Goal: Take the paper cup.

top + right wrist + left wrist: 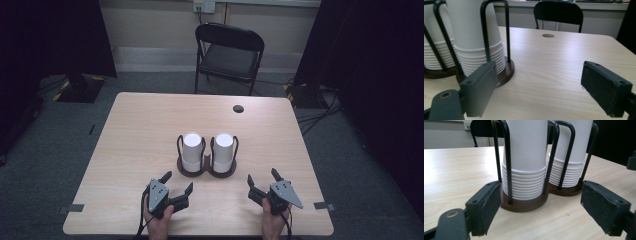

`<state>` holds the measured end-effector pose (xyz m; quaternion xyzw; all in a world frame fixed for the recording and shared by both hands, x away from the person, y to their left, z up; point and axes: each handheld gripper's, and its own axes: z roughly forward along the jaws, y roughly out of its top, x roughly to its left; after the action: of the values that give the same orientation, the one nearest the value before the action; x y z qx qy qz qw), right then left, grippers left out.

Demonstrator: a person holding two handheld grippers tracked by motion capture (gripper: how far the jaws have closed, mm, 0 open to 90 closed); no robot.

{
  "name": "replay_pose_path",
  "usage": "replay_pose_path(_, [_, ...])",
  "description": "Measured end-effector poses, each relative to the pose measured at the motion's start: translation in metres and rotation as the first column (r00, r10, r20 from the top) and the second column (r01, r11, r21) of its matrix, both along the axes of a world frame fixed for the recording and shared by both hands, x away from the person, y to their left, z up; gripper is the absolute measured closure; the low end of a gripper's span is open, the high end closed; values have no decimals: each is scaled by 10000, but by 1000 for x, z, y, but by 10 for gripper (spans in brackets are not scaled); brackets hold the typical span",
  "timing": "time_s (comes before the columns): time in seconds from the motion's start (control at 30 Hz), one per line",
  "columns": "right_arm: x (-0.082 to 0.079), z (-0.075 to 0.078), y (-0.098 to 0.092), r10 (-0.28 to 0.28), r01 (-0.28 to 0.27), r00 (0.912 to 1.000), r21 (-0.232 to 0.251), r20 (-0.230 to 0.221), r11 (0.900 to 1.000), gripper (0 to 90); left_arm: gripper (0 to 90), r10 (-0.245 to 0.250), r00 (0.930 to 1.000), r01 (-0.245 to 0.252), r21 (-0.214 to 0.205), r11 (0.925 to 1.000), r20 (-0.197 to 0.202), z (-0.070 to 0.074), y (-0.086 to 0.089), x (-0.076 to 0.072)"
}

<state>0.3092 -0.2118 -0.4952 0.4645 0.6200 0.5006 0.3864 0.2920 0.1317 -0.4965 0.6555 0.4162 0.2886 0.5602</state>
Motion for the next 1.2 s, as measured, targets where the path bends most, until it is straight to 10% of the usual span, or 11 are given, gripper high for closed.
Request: replay_pose_path(1.2, [0,1,0,726,-728,9967,-24,-353,9973,131,191,-1444,9895,1442,-196,9893,-51,29,-18,11])
